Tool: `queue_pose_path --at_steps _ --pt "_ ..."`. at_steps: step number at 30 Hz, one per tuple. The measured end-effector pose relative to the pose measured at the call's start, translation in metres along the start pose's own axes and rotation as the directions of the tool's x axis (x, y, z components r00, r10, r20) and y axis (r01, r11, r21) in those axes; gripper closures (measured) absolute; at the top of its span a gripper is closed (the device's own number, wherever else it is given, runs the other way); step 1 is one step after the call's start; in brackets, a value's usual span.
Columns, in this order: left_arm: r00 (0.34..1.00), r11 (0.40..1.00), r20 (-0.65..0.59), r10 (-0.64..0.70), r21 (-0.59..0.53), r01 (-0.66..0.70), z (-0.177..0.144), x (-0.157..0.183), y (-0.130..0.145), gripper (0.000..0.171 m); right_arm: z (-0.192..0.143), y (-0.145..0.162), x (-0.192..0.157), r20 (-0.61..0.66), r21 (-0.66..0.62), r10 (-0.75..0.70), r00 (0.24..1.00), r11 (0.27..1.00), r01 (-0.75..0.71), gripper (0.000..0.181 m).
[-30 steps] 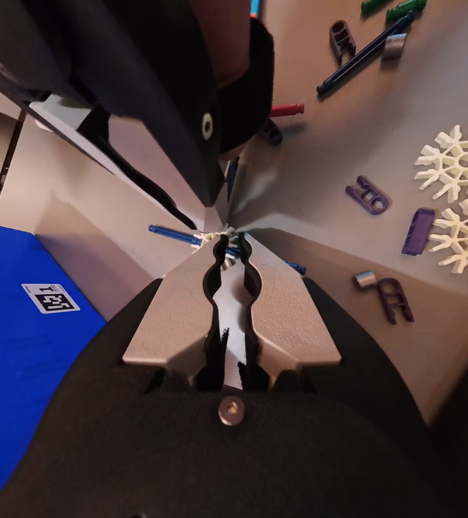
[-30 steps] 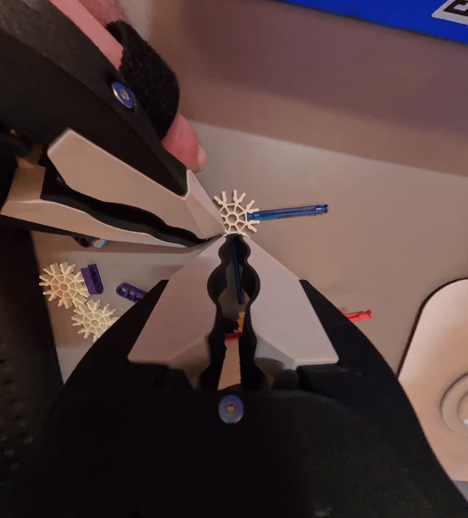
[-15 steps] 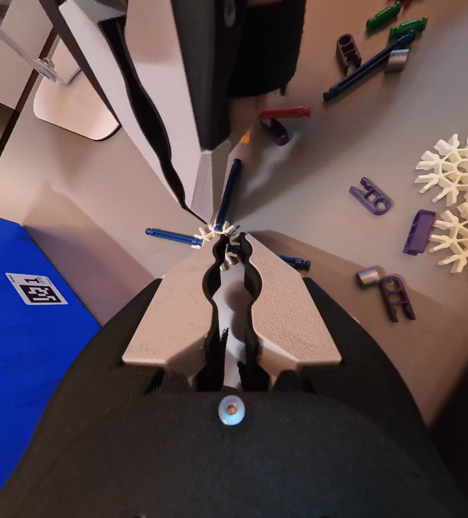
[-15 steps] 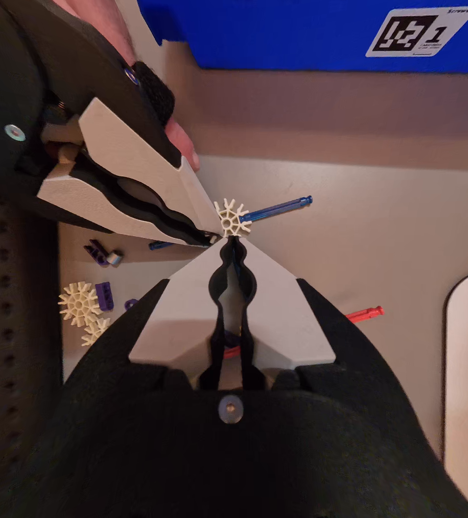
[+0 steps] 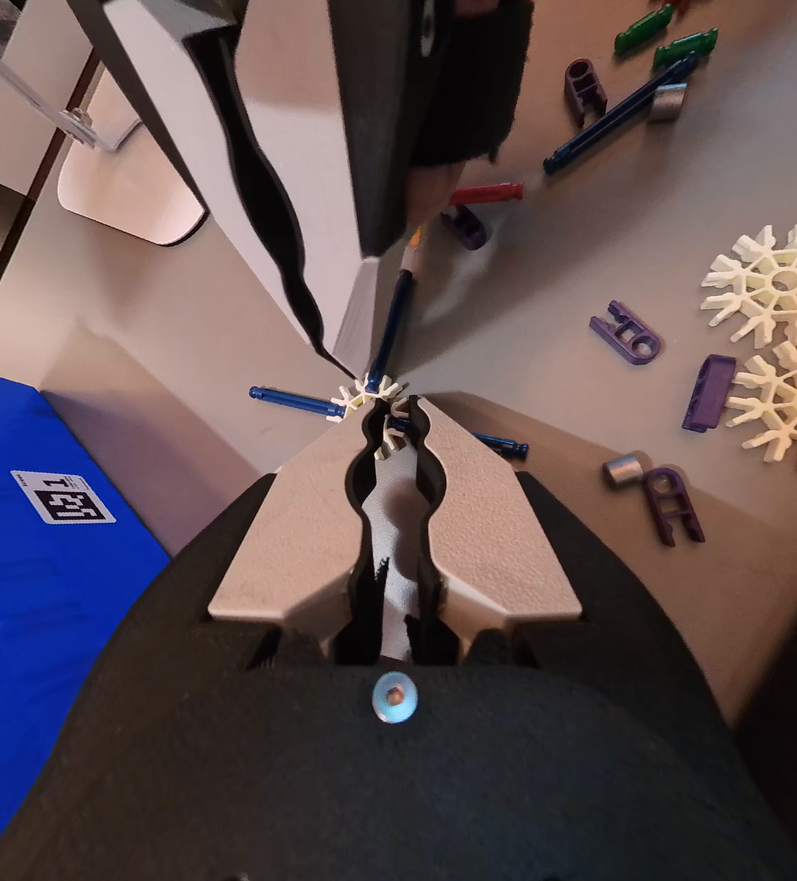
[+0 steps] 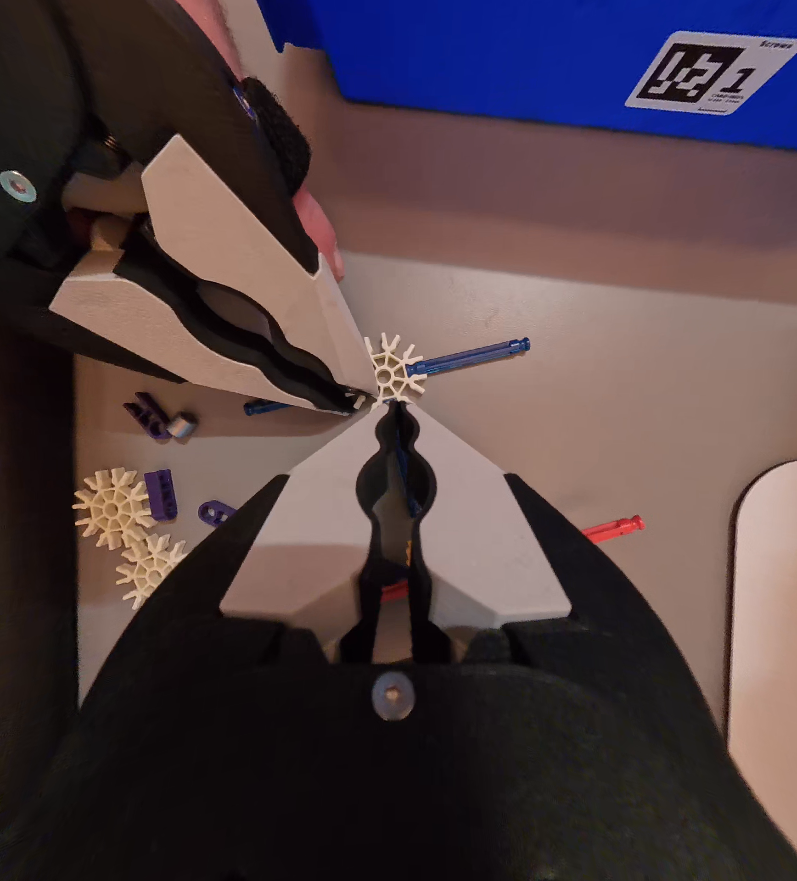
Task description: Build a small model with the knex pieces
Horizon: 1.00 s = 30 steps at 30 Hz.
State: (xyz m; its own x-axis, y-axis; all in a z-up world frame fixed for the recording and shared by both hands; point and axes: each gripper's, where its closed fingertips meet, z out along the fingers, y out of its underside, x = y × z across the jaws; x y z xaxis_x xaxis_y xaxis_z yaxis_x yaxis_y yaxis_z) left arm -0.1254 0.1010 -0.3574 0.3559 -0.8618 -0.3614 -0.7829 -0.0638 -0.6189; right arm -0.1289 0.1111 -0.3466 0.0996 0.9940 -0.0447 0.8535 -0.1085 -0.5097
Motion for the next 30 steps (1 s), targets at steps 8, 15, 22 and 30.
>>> queue_pose_path --at_steps 8,15,22,30 --pt "1.0 1.0 0.002 0.001 0.001 -0.001 0.0 0.0 0.0 0.164 0.005 0.003 -0.002 0.001 -0.029 -0.007 1.0 1.0 0.007 0.181" --pt "1.0 1.0 0.003 0.003 -0.005 -0.003 0.0 -0.001 0.0 0.164 0.005 0.003 -0.002 0.056 -0.018 0.068 0.996 0.998 -0.067 0.181" --pt "1.0 1.0 -0.001 0.0 -0.008 0.0 0.001 0.0 0.0 0.164 0.008 0.005 -0.001 0.06 -0.058 0.078 0.995 0.996 -0.075 0.181" --pt "0.999 0.999 0.009 -0.037 0.033 0.037 -0.007 -0.004 -0.006 0.166 -0.014 -0.01 -0.003 -0.027 -0.004 0.012 1.0 1.0 -0.012 0.176"
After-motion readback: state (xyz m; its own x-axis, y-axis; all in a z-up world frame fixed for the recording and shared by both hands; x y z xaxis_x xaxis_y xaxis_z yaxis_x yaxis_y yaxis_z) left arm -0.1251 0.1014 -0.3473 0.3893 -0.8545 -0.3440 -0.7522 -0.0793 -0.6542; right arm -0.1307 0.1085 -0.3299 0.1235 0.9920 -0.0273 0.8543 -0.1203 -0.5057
